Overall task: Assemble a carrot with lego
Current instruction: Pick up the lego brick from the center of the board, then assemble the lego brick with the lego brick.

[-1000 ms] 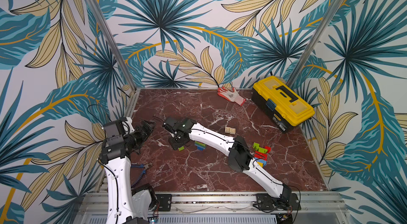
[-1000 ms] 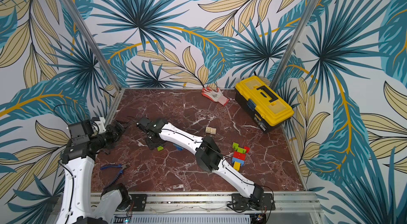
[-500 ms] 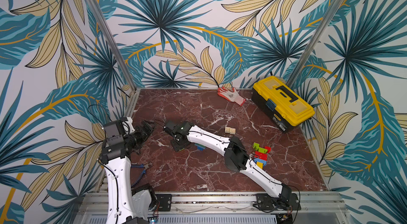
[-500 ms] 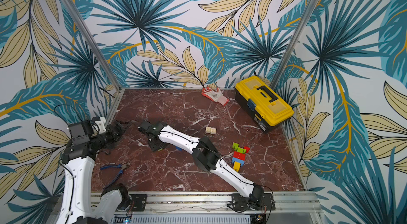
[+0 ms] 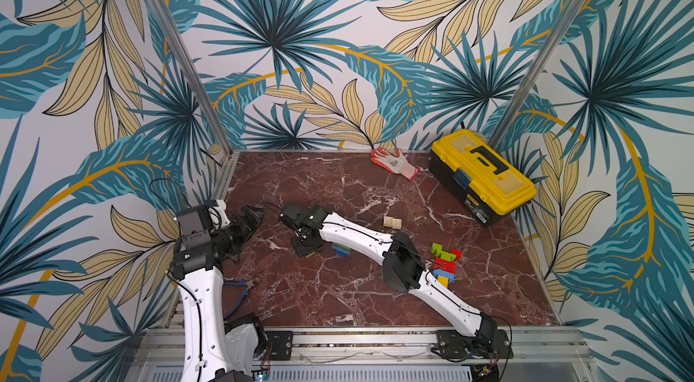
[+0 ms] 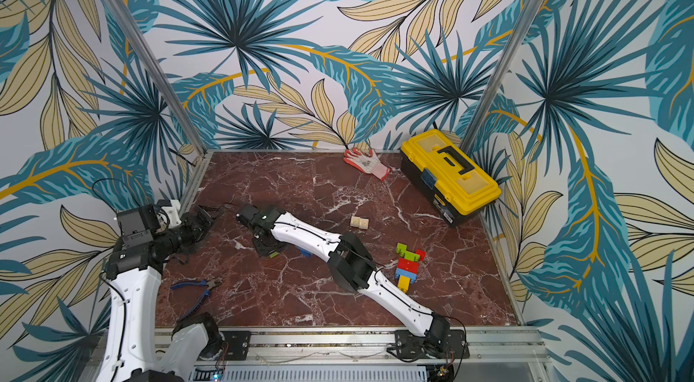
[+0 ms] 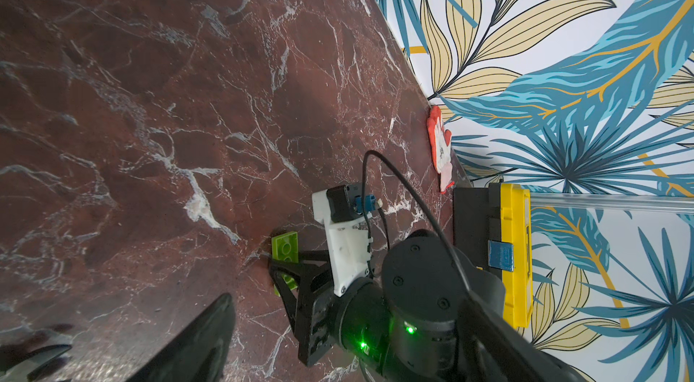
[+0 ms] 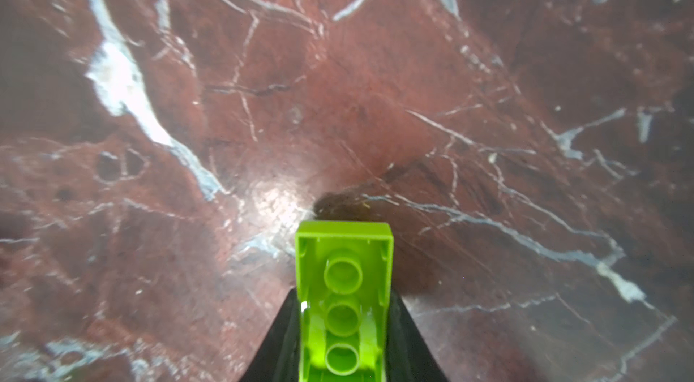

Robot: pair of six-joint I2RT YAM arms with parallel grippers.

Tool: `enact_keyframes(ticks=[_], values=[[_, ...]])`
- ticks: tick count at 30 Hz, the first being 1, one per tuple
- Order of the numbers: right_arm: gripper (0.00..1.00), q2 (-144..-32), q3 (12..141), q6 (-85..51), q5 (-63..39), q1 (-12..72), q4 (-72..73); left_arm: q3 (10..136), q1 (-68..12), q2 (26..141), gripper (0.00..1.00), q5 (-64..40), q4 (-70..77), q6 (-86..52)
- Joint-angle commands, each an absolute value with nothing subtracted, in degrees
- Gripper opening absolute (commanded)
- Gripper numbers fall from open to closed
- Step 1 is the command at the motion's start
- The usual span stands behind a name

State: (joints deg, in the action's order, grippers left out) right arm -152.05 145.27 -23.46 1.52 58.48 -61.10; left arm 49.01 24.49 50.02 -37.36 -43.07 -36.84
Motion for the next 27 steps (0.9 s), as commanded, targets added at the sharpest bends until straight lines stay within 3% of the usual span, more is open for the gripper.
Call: enact_keyframes(ticks=[1,6,10,18,27], values=[[0.26,-143.5,145.4,-22.4,-4.5,55.8,-57.8,49.8,25.4,48.5,0.93,-37.6,-43.2,-37.3],[0.26,-132.3,144.2,-17.2,-11.2,51.6,-59.6,51.3,25.8,48.1,0.94,-36.9,-44.4,-37.0],[0.26,-120.6,133.8,-9.1,-13.6,47.4,-64.2,47.9,24.4,50.6,0.95,-44.1,-38.3,-38.4],[0.26,-110.2,118.5,5.0,-10.0,44.3,-74.7,48.5,-2.1,65.5,0.96,-38.2,-29.4,-41.0],[0.26,-110.2,111.8,5.2,-3.4,48.1,-70.4,40.3,-7.7,77.7,0.96,-39.7,-10.5,-44.8]])
